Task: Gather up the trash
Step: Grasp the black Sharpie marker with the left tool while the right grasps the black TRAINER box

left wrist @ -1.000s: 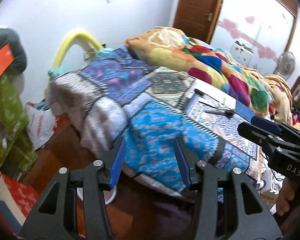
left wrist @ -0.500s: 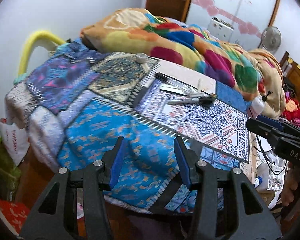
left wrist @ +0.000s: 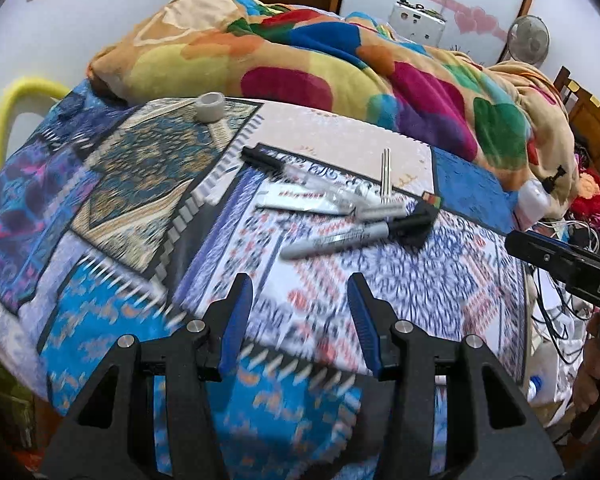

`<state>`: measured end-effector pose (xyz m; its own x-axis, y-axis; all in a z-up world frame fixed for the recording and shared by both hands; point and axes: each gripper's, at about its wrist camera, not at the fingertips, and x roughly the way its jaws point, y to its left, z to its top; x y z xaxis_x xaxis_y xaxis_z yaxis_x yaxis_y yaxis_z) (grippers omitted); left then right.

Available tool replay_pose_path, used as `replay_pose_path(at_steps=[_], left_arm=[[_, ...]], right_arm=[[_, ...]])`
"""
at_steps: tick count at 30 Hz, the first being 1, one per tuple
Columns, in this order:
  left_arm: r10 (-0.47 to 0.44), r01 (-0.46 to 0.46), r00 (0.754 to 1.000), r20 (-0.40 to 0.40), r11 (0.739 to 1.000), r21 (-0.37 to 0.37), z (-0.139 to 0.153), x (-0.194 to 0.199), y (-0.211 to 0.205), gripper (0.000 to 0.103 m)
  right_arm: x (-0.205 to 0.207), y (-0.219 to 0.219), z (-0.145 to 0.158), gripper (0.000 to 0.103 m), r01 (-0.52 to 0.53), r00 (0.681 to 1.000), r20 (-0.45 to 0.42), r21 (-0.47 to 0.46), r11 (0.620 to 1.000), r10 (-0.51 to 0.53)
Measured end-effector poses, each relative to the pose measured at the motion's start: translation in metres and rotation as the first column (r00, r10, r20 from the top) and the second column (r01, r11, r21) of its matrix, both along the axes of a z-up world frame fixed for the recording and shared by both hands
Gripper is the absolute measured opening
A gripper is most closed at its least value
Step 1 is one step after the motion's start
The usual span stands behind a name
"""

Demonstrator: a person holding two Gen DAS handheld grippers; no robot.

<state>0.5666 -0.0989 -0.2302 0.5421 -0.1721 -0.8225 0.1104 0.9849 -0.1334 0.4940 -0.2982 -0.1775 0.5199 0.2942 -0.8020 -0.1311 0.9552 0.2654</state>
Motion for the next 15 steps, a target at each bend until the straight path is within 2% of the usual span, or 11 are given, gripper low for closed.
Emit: replay_pose_path(at_steps=[5,8,12,15], left_arm=[[-0.041,0.040,0.999,-0.011,0.997,-0.065,-0.014,0.027,-0.014,0.049],[-0.086,0.085,0.996,-0.012,0.994,-0.064,-0.021,0.037,-0.024,0.049],[-0.134,0.135,0.991,0.016,0.990,-0.039,-0.022,0.046,-0.033,0.049],[-0.183,0.182,0.983,-0.008,0.982,-0.043,-0.030,0.053,-0.038,0.049]], right_arm=[[0.030,-0.002,-0.014,0.052,0.031,0.999,-0.030,0.036,0.999,-0.030],[0.053,0.008,-0.024,0.052,0.004,0.998,-0.056,0.066,0.998,-0.001],[0.070,0.019,-0.036,0.052,-0.013,0.996,-0.085,0.056,0.998,0.017],[0.074,0.025,-0.039,0.044,-0.018,0.997,-0.072,0.023,1.000,0.020]])
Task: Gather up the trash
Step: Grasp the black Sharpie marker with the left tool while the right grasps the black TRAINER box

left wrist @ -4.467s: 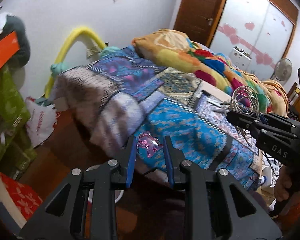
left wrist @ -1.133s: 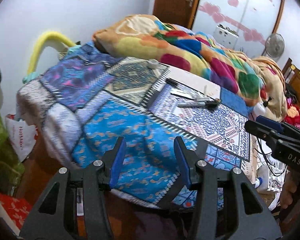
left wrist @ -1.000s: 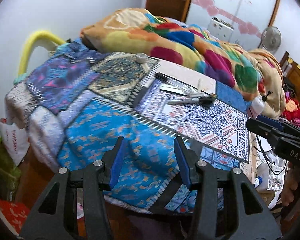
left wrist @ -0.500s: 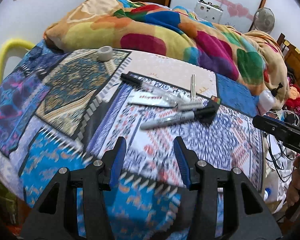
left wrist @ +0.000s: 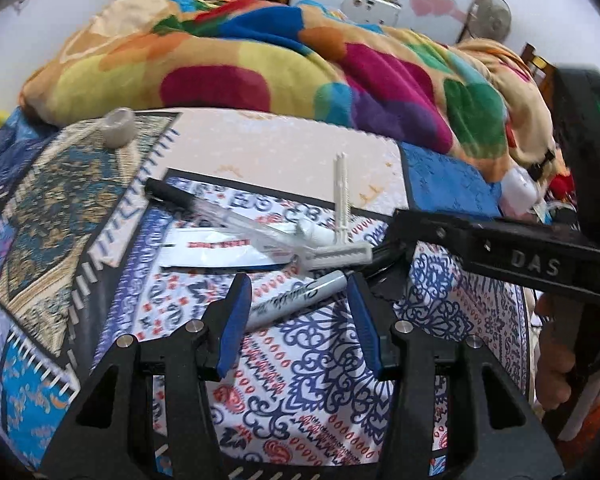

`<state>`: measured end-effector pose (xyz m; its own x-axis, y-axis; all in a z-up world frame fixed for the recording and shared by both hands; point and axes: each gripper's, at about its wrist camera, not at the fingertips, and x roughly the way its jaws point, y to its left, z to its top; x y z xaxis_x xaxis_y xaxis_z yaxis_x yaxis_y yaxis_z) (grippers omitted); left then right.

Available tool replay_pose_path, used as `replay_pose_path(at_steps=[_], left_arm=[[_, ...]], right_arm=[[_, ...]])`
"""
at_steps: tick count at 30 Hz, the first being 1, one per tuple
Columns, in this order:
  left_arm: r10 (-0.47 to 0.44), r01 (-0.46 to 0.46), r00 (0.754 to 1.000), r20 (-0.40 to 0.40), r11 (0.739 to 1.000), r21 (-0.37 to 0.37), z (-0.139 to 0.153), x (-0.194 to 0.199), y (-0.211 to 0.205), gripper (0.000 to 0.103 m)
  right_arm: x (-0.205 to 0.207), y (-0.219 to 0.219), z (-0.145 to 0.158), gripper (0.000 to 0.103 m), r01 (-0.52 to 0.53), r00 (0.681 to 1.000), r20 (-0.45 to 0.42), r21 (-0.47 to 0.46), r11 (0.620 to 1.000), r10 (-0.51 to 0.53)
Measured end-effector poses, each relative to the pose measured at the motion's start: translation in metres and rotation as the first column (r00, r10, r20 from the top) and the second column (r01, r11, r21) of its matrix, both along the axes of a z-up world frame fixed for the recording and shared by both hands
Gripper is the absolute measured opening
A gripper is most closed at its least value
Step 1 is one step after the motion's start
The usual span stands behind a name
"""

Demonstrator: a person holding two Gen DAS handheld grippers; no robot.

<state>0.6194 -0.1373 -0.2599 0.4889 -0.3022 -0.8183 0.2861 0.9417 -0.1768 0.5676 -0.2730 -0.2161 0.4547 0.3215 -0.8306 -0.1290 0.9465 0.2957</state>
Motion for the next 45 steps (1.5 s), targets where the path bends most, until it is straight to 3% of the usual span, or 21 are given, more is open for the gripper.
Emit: replay_pose_path(at_steps=[3,4,6,8,12,17,23,28,30,32,35,37,41,45], left_arm=[[-0.030,0.029,0.999,0.015,0.999,0.038,-0.002,-0.006,-0.005,0.048],[-0.036,0.034,0.999,0.021,0.997,0.063,-0.002,-0.010,-0.007,0.046],[-0.033,0.030,0.999,0.030,0.996,0.088,-0.002,-0.018,-0.007,0.028],[-0.036,0.034,0.999,0.025,0.996,0.080,-0.003,-0.030,-0.002,0.020],[-0.023,0.021,1.000,0.019,0.996,0.089,-0.003,-0.055,0.005,0.012],[0.029,-0.028,1.000,-0.009,0.996,0.086,-0.003,-0.089,0.014,0.011],[0.066,-0.063,0.998,-0.020,0.992,0.107,-0.003,-0.115,0.019,0.011],[0.072,-0.070,0.997,-0.025,0.993,0.091,-0.002,-0.115,0.021,0.011],[0.078,-0.076,0.997,-0.026,0.994,0.080,-0.002,-0.113,0.022,0.011],[0.083,-0.081,0.996,-0.026,0.994,0.071,-0.002,-0.113,0.023,0.011],[0.086,-0.085,0.996,-0.026,0.995,0.060,-0.002,-0.112,0.025,0.011],[0.084,-0.083,0.996,-0.025,0.995,0.055,-0.002,-0.112,0.026,0.011],[0.082,-0.080,0.996,-0.020,0.995,0.058,-0.002,-0.111,0.025,0.011],[0.063,-0.062,0.998,-0.015,0.996,0.063,-0.002,-0.108,0.021,0.014]], right_arm=[[0.000,0.005,-0.001,0.030,-0.023,1.000,0.000,-0.014,1.000,0.023],[0.000,0.005,-0.001,0.030,-0.023,1.000,0.000,-0.014,1.000,0.023],[-0.001,0.010,-0.002,0.026,-0.037,0.999,0.013,-0.046,0.998,0.038],[-0.005,0.014,-0.002,0.025,-0.054,0.998,0.035,-0.093,0.994,0.057],[-0.016,0.024,-0.002,0.025,-0.117,0.991,0.046,-0.108,0.987,0.123],[-0.028,0.032,-0.002,0.025,-0.176,0.983,0.028,-0.109,0.978,0.180],[-0.063,0.034,0.000,0.025,-0.248,0.967,0.017,-0.177,0.952,0.255],[-0.073,0.033,0.006,0.026,-0.199,0.976,0.039,-0.255,0.946,0.216],[-0.073,0.031,0.009,0.033,-0.178,0.982,0.025,-0.227,0.957,0.188],[-0.073,0.031,0.007,0.044,-0.135,0.991,0.002,-0.097,0.986,0.136],[-0.075,0.037,0.002,0.046,-0.120,0.993,-0.006,-0.072,0.990,0.119],[-0.078,0.045,-0.003,0.046,-0.100,0.995,-0.004,-0.094,0.990,0.100],[-0.092,0.064,-0.008,0.046,-0.102,0.989,0.078,-0.230,0.968,0.122],[-0.098,0.052,-0.010,0.043,-0.126,0.985,0.085,-0.254,0.959,0.151]])
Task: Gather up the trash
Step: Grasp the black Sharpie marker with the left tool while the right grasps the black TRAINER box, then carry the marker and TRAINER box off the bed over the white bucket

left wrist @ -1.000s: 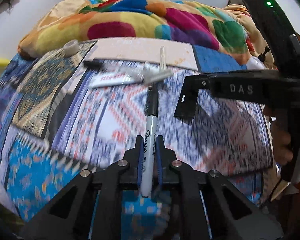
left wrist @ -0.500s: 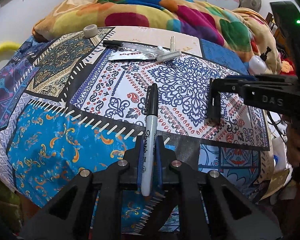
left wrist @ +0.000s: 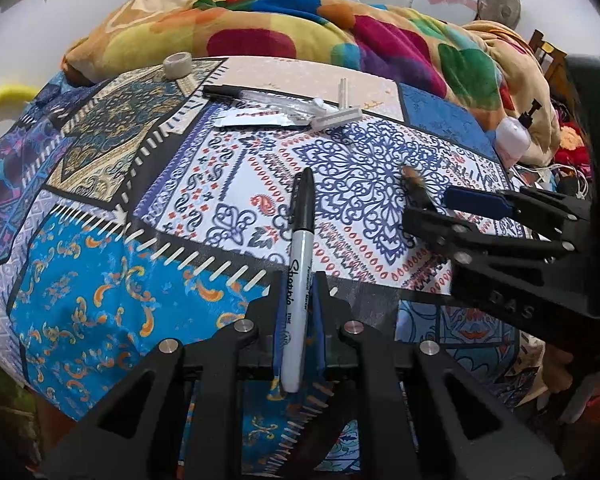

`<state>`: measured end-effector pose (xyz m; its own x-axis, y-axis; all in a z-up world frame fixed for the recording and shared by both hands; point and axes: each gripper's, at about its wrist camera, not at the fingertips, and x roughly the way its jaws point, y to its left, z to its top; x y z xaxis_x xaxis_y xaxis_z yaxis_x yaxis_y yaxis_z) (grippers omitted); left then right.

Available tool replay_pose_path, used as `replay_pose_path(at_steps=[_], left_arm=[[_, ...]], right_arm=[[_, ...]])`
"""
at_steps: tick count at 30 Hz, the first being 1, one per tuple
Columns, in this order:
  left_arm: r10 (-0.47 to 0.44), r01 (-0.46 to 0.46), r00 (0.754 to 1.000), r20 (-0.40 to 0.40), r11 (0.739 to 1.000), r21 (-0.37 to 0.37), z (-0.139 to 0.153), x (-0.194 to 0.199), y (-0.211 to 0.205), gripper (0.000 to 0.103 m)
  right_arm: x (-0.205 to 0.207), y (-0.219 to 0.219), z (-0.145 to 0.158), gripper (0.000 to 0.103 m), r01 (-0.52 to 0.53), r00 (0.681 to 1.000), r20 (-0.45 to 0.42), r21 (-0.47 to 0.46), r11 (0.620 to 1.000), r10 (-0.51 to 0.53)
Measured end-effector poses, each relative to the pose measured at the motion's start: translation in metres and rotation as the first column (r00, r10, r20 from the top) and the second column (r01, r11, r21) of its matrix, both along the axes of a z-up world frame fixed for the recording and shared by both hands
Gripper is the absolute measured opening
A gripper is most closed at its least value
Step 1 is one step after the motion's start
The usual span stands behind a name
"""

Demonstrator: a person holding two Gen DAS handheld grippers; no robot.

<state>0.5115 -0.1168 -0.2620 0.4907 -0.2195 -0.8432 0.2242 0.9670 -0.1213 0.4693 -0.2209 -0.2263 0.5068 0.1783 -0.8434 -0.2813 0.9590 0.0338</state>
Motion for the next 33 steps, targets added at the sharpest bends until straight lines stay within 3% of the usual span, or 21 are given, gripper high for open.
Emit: replay_pose_path(at_steps=[6,14,20,25,33], left_arm=[[-0.003,0.003,1.000,0.011,1.000,-0.005,-0.001,0.008,-0.008,0.014],[-0.001,0.000,0.999,0.033,0.999,0.037,-0.001,0.011,-0.019,0.010],[0.011,-0.011,1.000,0.010,1.000,0.020,0.004,-0.001,-0.013,0.010],[0.037,-0.037,0.999,0.039,0.999,-0.005,0.025,-0.016,-0.005,0.010],[0.077,-0.073,0.991,0.114,0.996,-0.042,0.075,-0.048,0.015,0.010]], right_arm=[[0.001,-0.021,0.001,0.028,-0.014,1.000,-0.019,0.044,0.999,0.015],[0.003,-0.014,0.002,0.022,-0.046,0.999,0.004,0.027,0.999,0.046],[-0.009,-0.017,0.009,0.022,-0.036,0.999,0.005,0.067,0.997,0.036],[-0.017,-0.019,0.023,0.022,-0.025,1.000,0.015,0.084,0.996,0.023],[-0.040,-0.007,0.073,0.022,-0.053,0.994,0.098,0.097,0.994,0.043]])
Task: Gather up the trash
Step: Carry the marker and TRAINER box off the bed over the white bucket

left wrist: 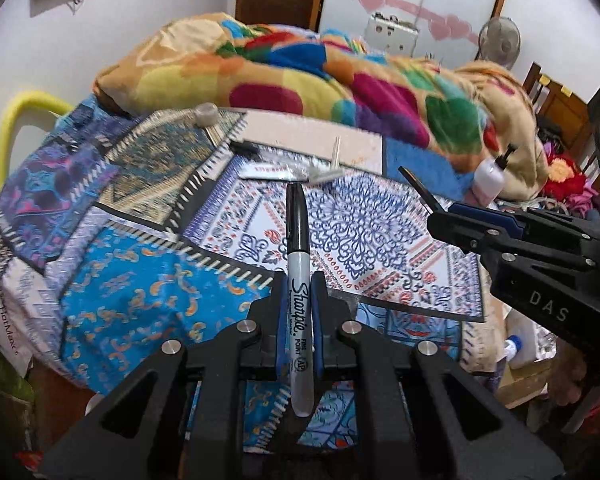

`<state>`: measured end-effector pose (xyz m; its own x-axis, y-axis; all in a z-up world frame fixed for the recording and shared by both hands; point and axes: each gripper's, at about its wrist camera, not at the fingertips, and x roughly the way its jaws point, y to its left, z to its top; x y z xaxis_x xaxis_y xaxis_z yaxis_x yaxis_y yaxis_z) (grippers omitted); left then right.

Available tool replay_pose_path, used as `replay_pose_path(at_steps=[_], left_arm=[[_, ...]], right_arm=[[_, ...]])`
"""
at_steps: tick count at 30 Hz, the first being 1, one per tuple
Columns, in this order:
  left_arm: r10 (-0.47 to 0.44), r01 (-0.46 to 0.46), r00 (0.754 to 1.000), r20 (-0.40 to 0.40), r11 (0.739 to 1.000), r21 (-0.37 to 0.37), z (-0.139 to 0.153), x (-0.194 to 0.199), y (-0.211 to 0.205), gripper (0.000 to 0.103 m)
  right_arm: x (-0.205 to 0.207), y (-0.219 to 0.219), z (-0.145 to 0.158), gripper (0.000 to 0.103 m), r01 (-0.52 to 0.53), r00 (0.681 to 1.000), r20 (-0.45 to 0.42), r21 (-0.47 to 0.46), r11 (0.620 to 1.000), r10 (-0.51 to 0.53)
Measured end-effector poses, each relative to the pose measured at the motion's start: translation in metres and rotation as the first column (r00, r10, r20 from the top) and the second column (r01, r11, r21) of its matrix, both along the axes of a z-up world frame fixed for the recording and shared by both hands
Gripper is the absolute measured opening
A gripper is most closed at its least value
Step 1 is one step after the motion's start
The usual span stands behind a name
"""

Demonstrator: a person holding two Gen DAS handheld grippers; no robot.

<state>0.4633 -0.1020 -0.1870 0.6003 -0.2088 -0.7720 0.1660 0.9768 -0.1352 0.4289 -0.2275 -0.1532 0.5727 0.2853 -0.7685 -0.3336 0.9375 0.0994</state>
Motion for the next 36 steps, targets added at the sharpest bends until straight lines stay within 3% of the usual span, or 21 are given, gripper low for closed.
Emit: replay_pose_path(at_steps=[8,17,29,36], left_arm=[[0.055,-0.053,0.996,0.064,0.998,-0.034,0.047,-0.044,0.035,0.010],[0.153,-0.154,0.979,0.134,0.988,0.002,0.074,-0.106,0.094,0.010],[0.300,-0.299,0.951,0.076,0.954,-0.027,0.045,-0.163,0.186,0.010],[0.390,-0.390,0.921,-0.008,0.920,-0.023,0.005,-0.185,0.237,0.010]], right_arm=[[-0.037,0.039,0.051,0.022,-0.066,0.993,0.096,0.015,0.998,0.064],[-0.074,0.087,0.071,0.022,-0.161,0.980,0.124,0.063,0.985,0.153],[-0.116,0.179,0.057,0.022,-0.315,0.946,0.100,0.046,0.948,0.310],[-0.127,0.233,0.020,0.022,-0.393,0.920,-0.003,0.024,0.919,0.393]])
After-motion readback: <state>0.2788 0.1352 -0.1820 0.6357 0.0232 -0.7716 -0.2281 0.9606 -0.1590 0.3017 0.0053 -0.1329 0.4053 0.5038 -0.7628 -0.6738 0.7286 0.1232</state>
